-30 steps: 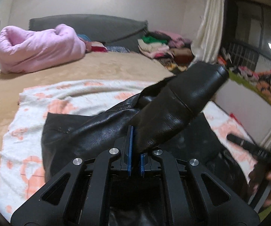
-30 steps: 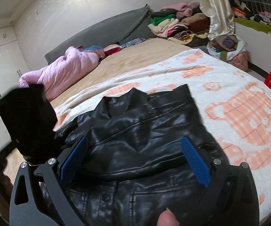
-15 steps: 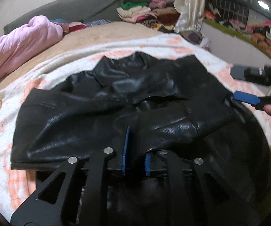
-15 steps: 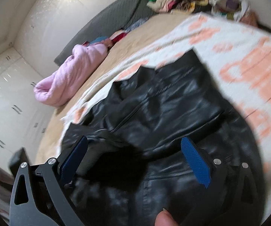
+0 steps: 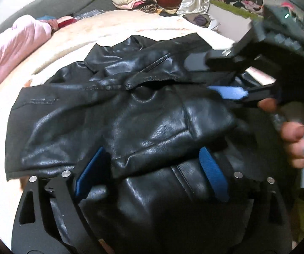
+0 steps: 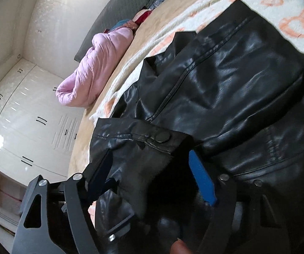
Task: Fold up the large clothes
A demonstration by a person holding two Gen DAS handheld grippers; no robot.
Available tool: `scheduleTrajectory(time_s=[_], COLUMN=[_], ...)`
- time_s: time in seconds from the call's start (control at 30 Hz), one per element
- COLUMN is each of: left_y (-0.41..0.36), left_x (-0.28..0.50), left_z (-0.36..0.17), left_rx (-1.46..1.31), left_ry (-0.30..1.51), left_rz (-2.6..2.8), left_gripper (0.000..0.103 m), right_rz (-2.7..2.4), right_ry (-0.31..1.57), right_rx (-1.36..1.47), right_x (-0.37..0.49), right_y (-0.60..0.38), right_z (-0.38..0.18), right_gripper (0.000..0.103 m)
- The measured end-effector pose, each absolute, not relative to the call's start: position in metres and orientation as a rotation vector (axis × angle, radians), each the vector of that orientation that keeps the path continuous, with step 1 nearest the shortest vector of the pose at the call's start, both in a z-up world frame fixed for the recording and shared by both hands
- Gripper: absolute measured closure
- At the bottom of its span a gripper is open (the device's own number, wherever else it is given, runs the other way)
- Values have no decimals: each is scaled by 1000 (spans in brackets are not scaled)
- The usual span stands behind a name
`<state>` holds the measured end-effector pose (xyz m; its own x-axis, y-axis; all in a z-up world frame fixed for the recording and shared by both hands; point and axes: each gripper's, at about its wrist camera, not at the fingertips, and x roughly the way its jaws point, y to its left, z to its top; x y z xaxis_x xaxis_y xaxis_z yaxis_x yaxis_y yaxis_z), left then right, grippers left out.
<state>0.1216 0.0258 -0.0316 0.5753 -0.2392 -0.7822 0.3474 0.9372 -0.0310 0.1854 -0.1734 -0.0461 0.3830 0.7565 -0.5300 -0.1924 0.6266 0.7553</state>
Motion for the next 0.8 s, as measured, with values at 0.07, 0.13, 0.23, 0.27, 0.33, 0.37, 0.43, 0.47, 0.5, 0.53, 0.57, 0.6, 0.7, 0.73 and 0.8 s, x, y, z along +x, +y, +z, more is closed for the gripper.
scheduleTrajectory(time_s=[0.07, 0.13, 0.23, 0.27, 0.33, 0.37, 0.43, 0.47, 0.5, 0.53, 0.57, 0.6, 0.7, 0.73, 0.8], left_y=[39, 52, 74, 87, 112, 122, 153, 163, 178, 190, 203, 211, 231, 234, 244], left_x=[121, 120, 120, 123, 130, 132, 138, 139, 140, 141, 142, 143, 144, 143, 142], left_z=[-23, -12, 4, 10, 19, 22, 28, 28, 28, 27, 25, 25, 24, 24, 23], left_rx=[29, -39, -49, -68, -136, -166, -253, -283, -329, -368, -414, -434, -482, -494, -529], left_ry=[913, 894, 836, 818, 802, 794, 767, 759, 750, 745, 744, 744, 730, 726, 714], left_rz=[-387, -403, -331, -292, -242, -222, -134, -99, -50, -19, 13, 31, 89, 97, 116], left_gripper=[15, 12, 10, 10, 10, 10, 10, 10, 10, 10, 10, 10, 10, 10, 10], right_rz=[638, 625, 593, 587, 595, 594, 602, 609, 612, 612, 616, 621, 644, 653, 665], right_ry=[1021, 1039, 1033, 1025, 1001, 991, 971, 963, 955, 944, 922, 903, 827, 795, 749], right_rx=[669, 675, 638, 623, 598, 580, 531, 512, 485, 453, 412, 384, 264, 214, 146], right_x=[189, 193, 195, 193, 192, 191, 191, 192, 192, 192, 192, 192, 191, 190, 190], right_y=[-170, -168, -161, -160, -155, -153, -145, -143, -139, -136, -133, -129, -120, -115, -109], right_z=[-50, -56, -57, -55, -52, -50, -44, -42, -39, -35, -28, -22, 3, 16, 36], right_gripper=[31, 35, 57, 65, 72, 75, 81, 84, 84, 86, 87, 87, 89, 89, 89])
